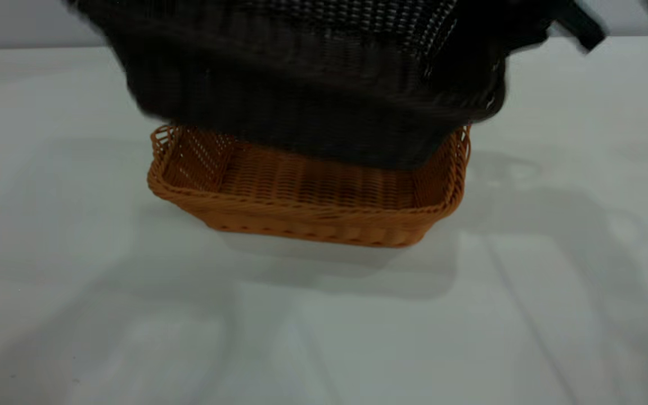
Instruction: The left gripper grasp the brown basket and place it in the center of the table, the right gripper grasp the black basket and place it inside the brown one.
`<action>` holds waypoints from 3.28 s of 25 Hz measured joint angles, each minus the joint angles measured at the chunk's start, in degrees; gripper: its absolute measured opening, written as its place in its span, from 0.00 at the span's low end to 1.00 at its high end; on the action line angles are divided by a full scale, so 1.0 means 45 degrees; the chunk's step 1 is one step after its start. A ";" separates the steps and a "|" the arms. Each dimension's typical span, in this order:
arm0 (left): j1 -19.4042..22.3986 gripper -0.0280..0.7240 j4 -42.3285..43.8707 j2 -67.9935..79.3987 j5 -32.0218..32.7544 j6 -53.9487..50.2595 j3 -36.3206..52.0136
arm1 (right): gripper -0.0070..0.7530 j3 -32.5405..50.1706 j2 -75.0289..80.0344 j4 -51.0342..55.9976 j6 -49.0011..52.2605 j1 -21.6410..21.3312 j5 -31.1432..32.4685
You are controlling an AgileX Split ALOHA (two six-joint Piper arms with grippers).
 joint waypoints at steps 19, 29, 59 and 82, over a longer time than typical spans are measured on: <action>0.0000 0.67 0.0035 -0.0186 0.1364 -0.0788 0.0000 | 0.12 -0.0063 0.1728 -0.0974 0.0191 0.0036 -0.1929; 0.0000 0.67 0.0090 -0.0801 0.1614 -0.0788 0.0000 | 0.26 -0.0471 0.1728 -0.2377 0.0286 0.0036 -0.1094; 0.0000 0.67 0.5037 -0.7245 0.8228 -1.1165 0.0000 | 0.73 -0.4374 -0.8493 -0.7502 0.2251 0.0036 0.5971; 0.0000 0.67 0.1961 -0.7516 0.8279 -1.2604 0.6929 | 0.73 0.8464 -2.2073 -1.1066 0.3865 0.0036 0.5820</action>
